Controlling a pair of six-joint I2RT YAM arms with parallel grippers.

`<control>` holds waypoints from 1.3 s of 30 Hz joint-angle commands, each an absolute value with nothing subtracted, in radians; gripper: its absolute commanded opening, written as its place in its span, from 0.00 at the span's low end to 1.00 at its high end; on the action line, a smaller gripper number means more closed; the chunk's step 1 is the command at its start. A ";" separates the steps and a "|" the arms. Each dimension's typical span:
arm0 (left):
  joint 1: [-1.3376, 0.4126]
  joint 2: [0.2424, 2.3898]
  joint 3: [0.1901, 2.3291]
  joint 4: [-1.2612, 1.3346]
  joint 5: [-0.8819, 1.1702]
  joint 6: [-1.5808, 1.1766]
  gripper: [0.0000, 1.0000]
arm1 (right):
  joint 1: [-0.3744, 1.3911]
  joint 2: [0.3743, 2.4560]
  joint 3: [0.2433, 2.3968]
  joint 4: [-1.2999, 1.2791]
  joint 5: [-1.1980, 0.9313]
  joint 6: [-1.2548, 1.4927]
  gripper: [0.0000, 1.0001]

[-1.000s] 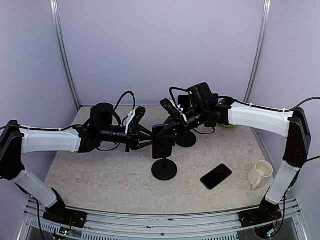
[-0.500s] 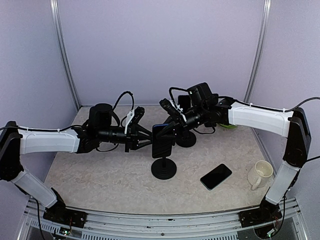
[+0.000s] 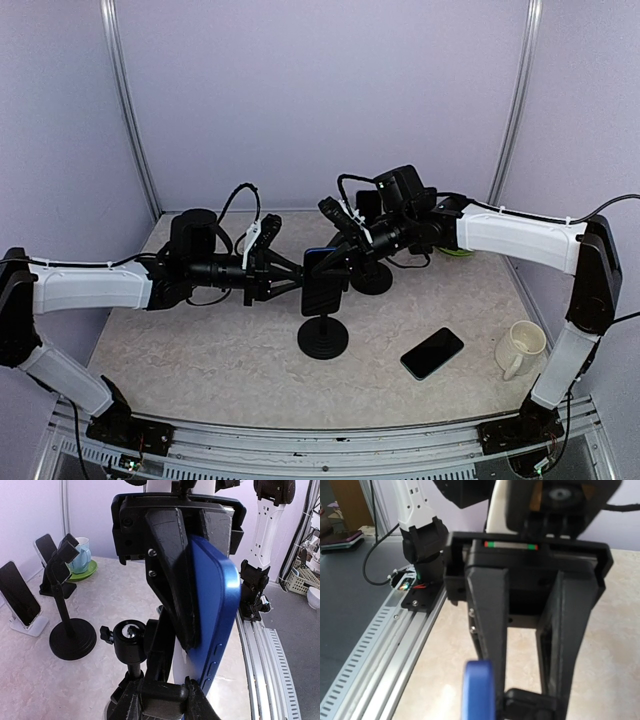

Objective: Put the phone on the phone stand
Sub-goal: Install the phone onto the phone stand.

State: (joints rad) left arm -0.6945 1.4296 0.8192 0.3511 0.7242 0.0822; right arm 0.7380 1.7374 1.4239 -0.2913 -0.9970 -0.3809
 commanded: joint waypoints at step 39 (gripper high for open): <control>-0.680 1.347 0.784 0.449 0.897 0.051 0.04 | 0.617 1.736 1.475 -0.335 -0.702 -0.339 0.00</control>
